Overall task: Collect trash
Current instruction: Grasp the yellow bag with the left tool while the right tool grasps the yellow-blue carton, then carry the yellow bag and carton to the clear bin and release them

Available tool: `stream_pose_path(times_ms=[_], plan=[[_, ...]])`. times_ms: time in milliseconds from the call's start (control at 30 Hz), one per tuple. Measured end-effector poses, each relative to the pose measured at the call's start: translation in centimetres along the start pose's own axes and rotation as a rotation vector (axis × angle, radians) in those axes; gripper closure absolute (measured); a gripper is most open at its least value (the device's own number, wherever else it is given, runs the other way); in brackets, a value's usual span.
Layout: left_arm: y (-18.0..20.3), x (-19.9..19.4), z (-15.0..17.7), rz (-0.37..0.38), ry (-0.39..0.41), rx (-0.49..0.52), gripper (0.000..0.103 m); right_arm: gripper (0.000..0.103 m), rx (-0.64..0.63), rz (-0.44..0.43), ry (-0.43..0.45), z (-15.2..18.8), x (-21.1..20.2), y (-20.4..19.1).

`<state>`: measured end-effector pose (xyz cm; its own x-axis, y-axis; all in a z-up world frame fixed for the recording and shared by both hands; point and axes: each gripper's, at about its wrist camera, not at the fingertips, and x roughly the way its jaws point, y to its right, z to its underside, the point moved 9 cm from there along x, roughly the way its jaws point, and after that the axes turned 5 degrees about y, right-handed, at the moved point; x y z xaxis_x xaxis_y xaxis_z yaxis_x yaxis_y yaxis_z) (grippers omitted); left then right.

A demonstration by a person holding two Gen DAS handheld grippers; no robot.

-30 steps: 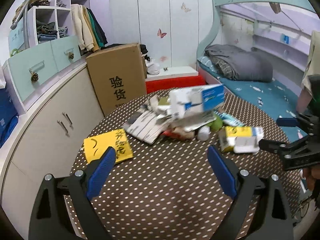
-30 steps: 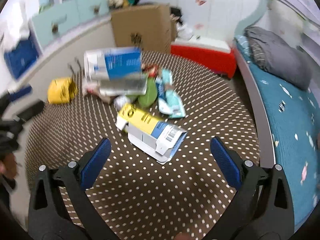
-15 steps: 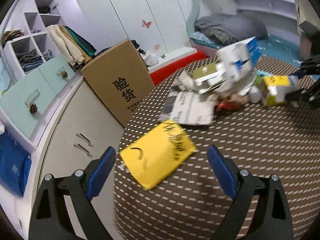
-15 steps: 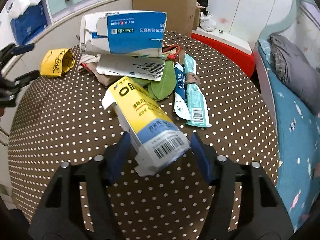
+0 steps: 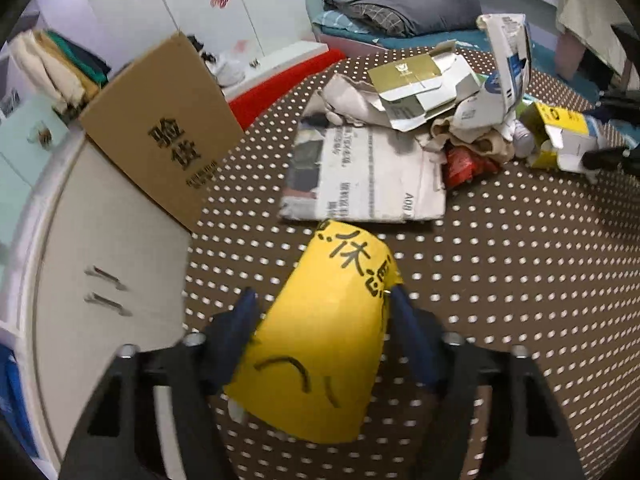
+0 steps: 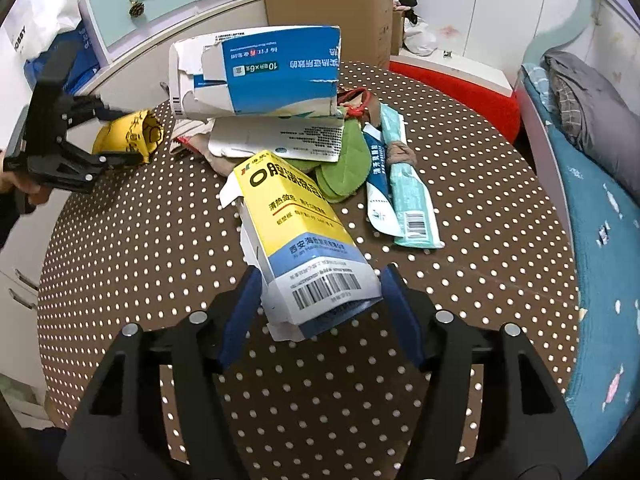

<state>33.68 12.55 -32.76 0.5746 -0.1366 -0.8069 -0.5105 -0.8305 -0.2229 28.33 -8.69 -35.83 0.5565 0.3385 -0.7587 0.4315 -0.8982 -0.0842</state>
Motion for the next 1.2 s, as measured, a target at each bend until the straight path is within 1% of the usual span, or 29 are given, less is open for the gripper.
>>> stream_pose_path(times_ms=[33,100,200,267,300,433,567,700,833,1000,1133,1200], plan=[[0.2,-0.1,0.1,0.003,-0.003,-0.012,0.049,0.042,0.004,-0.002,0.005,-0.1,0.1,0.0],[0.8,-0.5,0.3,-0.007,-0.004,-0.038,0.051,0.048,0.012,-0.004,0.011,-0.1,0.0,0.0],[1.7,-1.6,0.7,-0.018,0.009,-0.099,0.054,0.051,0.058,-0.027,0.032,0.3,-0.8,0.1],[2.5,-2.8,0.9,-0.004,0.030,-0.176,0.055,0.053,0.101,-0.037,0.049,0.9,-1.6,0.5],[3.3,-3.2,1.0,0.002,0.040,-0.199,0.056,0.054,0.135,-0.047,0.060,1.2,-2.0,0.8],[5.9,-4.9,0.8,0.015,0.078,-0.273,0.057,0.056,0.239,-0.069,0.101,2.5,-4.0,1.8],[8.7,-6.5,0.0,0.048,0.126,-0.333,0.057,0.056,0.302,-0.072,0.137,3.4,-5.9,2.6],[11.0,-8.1,-2.0,0.065,0.177,-0.363,0.057,0.056,0.348,-0.059,0.176,3.6,-7.9,4.0],[13.0,-9.3,-4.3,0.089,0.224,-0.370,0.057,0.056,0.385,-0.035,0.225,3.8,-10.3,5.2],[15.9,-10.4,-7.4,0.098,0.278,-0.378,0.057,0.056,0.441,-0.013,0.287,3.9,-13.1,7.5],[18.4,-11.3,-10.0,0.116,0.315,-0.368,0.057,0.056,0.471,0.004,0.331,3.9,-15.4,8.9],[20.1,-11.7,-11.6,0.137,0.332,-0.358,0.057,0.056,0.487,0.013,0.359,4.0,-16.8,9.8]])
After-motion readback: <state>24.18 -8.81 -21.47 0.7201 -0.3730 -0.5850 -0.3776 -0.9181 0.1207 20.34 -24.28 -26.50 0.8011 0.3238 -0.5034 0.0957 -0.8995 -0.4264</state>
